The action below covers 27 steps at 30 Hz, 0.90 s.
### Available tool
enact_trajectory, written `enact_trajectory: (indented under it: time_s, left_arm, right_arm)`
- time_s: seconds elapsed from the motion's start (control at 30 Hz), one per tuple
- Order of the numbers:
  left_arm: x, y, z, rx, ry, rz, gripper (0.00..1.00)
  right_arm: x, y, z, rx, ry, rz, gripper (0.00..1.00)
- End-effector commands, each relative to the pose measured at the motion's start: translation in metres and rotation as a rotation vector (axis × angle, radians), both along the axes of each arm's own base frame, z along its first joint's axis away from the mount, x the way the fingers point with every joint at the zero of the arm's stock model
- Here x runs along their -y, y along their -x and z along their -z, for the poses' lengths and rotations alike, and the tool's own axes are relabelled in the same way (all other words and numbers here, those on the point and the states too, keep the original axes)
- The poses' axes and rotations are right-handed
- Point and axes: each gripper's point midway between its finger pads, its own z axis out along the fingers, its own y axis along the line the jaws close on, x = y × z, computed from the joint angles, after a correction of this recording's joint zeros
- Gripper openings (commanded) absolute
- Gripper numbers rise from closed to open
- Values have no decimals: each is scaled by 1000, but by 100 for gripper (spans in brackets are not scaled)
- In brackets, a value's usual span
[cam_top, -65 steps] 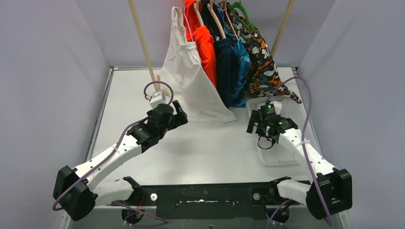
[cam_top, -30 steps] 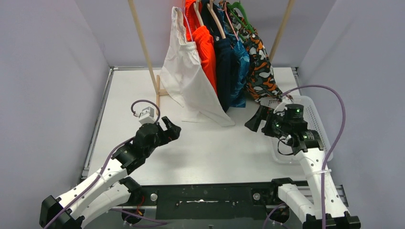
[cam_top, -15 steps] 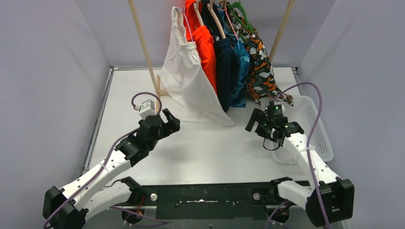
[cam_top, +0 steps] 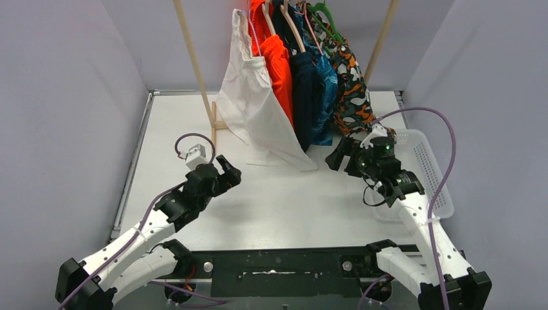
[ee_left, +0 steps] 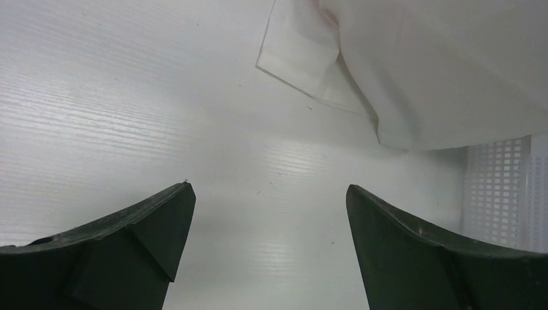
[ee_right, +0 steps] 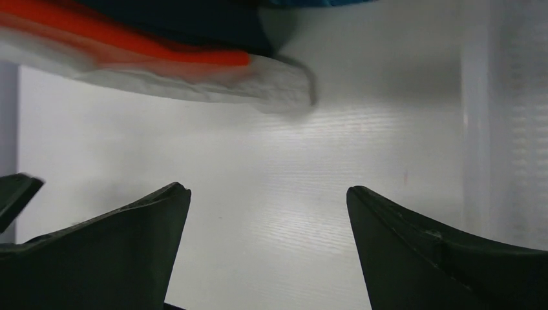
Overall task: Remove the shorts from the hanger
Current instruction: Move the basket to the center of the board, then pick up the hanger from the clothes rod.
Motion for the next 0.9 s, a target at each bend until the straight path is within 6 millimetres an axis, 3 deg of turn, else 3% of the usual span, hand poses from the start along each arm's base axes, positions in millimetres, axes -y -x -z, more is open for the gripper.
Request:
enact_trajectory:
  time_s: [0.0,0.13,0.17,0.27,0.37,0.5,0.57,0.63,0.7,0.87]
  left_arm:
    - [6,-7,-35,71,46,14,89]
    - [-7,-8,-45,124,-5,-9,89]
    - [-14,-10,-47,143,-41,-19,90]
    - [-35,-14,-63,201,-152,-49,92]
    - [-61,-15,-60,181,-242,-98,94]
    - [-66,-19,-63,146,-124,7,93]
    - [-82,-22,-61,120,-71,-5,93]
    - [-100,-21,-61,94,-45,-31,94]
    - [-109,-19,-66,80,-17,-40,95]
    - [-94,-13,-78,91,34,37,95]
  right_arm:
    - [-52,-8,-80,288,-152,-207,96]
    - [-100,-10,-141,439,-110,-323,95]
    - [-125,-6,-156,471,-94,-385,95]
    - [-163,-8,-174,522,9,-398,93]
    - [-171,-24,-180,540,87,-289,93]
    - [-196,-33,-200,581,34,-319,91]
    - [-210,-36,-210,586,36,-357,91]
    - [-208,-44,-216,569,86,-322,89]
    - [-187,-52,-227,571,158,-216,86]
    - [-127,-42,-278,677,179,-100,88]
